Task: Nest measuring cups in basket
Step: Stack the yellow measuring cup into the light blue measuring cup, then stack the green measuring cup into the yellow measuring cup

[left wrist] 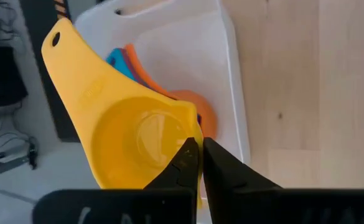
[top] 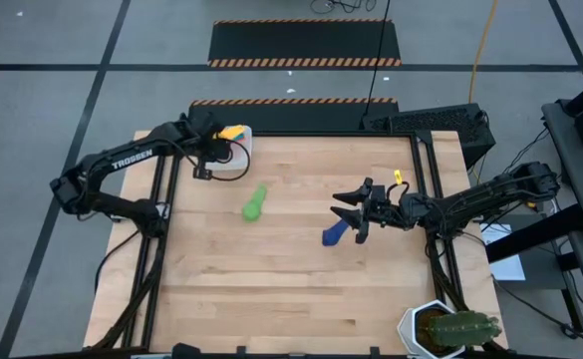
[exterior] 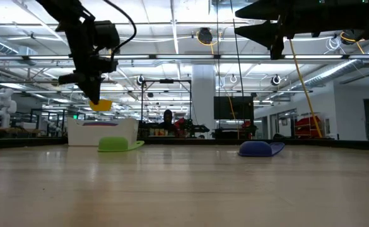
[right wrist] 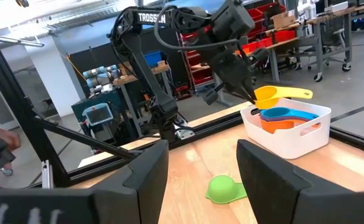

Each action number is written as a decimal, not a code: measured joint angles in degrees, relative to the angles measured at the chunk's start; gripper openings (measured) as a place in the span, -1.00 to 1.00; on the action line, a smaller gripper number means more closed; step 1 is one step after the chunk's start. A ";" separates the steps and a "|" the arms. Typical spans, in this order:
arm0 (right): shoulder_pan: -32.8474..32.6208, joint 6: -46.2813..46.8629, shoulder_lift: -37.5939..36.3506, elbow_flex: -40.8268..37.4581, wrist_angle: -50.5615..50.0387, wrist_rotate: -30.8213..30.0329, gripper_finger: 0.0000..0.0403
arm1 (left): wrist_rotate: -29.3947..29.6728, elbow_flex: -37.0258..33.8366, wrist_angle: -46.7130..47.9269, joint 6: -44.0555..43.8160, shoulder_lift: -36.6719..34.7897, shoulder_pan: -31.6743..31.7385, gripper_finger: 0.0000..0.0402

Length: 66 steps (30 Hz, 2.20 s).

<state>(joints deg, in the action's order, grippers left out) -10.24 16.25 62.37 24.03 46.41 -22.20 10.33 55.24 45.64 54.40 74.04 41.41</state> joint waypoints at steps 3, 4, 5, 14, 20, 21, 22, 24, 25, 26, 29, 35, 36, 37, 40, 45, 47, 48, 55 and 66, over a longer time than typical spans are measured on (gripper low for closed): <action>0.00 -0.02 0.00 0.00 0.00 0.00 -0.08 | -1.56 -1.71 -1.88 2.79 0.00 1.34 -0.91; 0.00 -0.02 0.00 0.00 0.00 0.01 -0.08 | -1.79 -2.41 -2.38 3.89 0.00 1.76 -0.90; 0.00 -0.02 0.00 -0.01 -0.02 0.01 -0.08 | -1.90 -3.04 -2.95 4.83 0.19 2.06 -0.90; 0.00 -0.04 0.00 -0.02 -0.02 0.02 -0.08 | -1.73 -5.33 -7.07 3.36 3.15 4.75 -0.92; 0.00 -0.70 0.00 -0.02 -0.04 0.02 -0.08 | -1.07 -5.33 -8.49 2.40 3.26 5.02 -0.93; 0.00 -0.91 0.00 -0.02 -0.04 0.02 -0.08 | -1.07 -5.33 -8.45 2.29 3.26 5.02 -0.95; 0.00 -0.91 0.00 -0.02 -0.04 0.04 -0.08 | -1.03 -5.33 -8.43 2.29 3.26 5.02 -0.96; 0.00 -0.92 0.00 -0.02 -0.04 0.04 -0.08 | -1.01 -5.33 -8.25 2.31 3.26 5.02 -0.95; 0.00 -0.92 0.00 -0.02 -0.04 0.03 -0.08 | -0.92 -5.33 -8.27 2.27 3.26 5.02 -0.92; 0.00 -0.92 0.00 -0.02 -0.04 0.04 -0.08 | -0.86 -5.33 -8.31 2.27 3.26 5.02 -0.88; 0.00 -0.92 0.00 -0.02 -0.06 0.04 -0.08 | -0.77 -5.33 -8.54 2.03 3.26 5.02 -0.70; 0.00 -0.92 0.00 -0.02 -0.05 0.04 -0.08 | 0.81 -5.33 -10.01 0.79 3.26 5.07 -0.42; 0.00 -0.92 0.00 -0.02 -0.06 0.04 -0.08 | 1.60 -5.33 -10.33 0.47 3.26 5.07 -0.38; 0.00 -0.92 0.00 -0.02 -0.04 0.04 -0.08 | 2.48 -5.33 -10.61 0.28 3.26 5.07 -0.35; 0.00 -0.92 0.00 -0.02 -0.06 0.04 -0.08 | 6.65 -5.33 -11.69 -2.16 3.26 4.45 -0.29; 0.00 -0.90 0.00 -0.04 -1.70 0.04 -0.08 | 13.47 -5.33 -11.09 -8.95 3.08 -0.12 -0.27; 0.00 -0.83 0.02 -0.04 -2.89 0.00 -0.08 | 14.73 -5.33 -10.08 -12.45 3.08 -2.96 -0.30; 0.00 -0.65 0.02 -0.04 -3.33 0.00 -0.08 | 14.90 -5.33 -9.66 -14.30 3.08 -4.61 -0.31; 0.00 -0.38 0.02 -0.04 -5.97 -0.04 -0.08 | 15.05 -5.31 -8.64 -30.15 3.08 -15.87 -0.41; 0.02 3.02 0.02 -0.04 -7.34 -0.55 -0.08 | 10.09 -5.28 -18.11 -61.99 3.98 -26.47 -0.41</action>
<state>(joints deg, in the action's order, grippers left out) -10.22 19.27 62.39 23.99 39.07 -22.74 20.43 49.95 27.53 -7.59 78.02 14.94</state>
